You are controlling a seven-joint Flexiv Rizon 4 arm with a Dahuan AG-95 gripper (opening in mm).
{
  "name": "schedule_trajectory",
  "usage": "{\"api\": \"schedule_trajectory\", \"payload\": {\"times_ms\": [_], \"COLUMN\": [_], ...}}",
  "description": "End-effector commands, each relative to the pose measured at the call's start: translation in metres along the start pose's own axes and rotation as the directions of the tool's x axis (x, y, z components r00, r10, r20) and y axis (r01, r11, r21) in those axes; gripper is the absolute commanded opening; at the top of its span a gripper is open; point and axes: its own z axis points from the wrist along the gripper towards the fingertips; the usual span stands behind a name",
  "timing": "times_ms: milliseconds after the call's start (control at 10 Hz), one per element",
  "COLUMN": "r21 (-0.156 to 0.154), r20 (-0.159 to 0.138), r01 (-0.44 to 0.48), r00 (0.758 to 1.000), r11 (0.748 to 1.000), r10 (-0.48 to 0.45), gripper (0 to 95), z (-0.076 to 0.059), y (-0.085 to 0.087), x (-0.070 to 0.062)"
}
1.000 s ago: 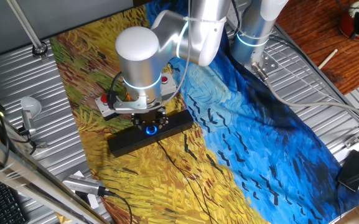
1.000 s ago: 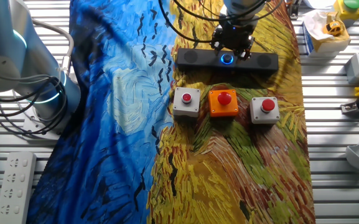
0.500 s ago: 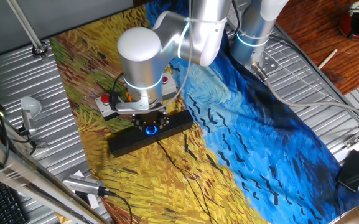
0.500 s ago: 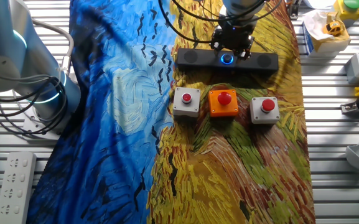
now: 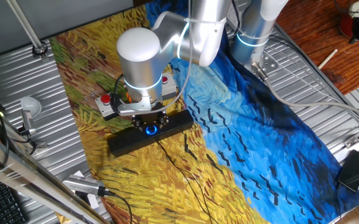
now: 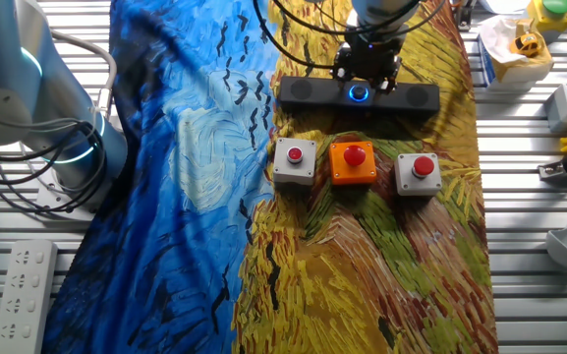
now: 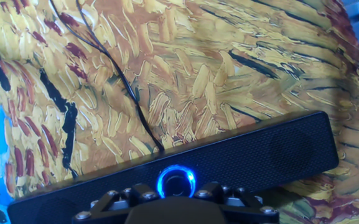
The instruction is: Turn the knob to decrease the volume of the speaker
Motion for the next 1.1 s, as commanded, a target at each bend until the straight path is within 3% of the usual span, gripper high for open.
{"api": "schedule_trajectory", "payload": {"times_ms": [100, 500, 800, 1000, 1100], "r21": [-0.001, 0.001, 0.012, 0.016, 0.016], "r20": [0.004, 0.003, -0.003, -0.005, -0.004], "r01": [-0.006, -0.124, -0.245, -0.338, -0.371], "r00": [1.000, 0.992, 0.970, 0.941, 0.929], "r11": [1.000, 0.992, 0.970, 0.941, 0.929], "r10": [0.006, 0.124, 0.245, 0.338, 0.371], "gripper": [57.0, 57.0, 57.0, 57.0, 38.0], "z": [0.0005, 0.0003, 0.0001, 0.0013, 0.0020], "y": [-0.0003, -0.0003, -0.0008, -0.0033, -0.0052], "x": [-0.0002, 0.0002, 0.0001, 0.0000, -0.0003]}}
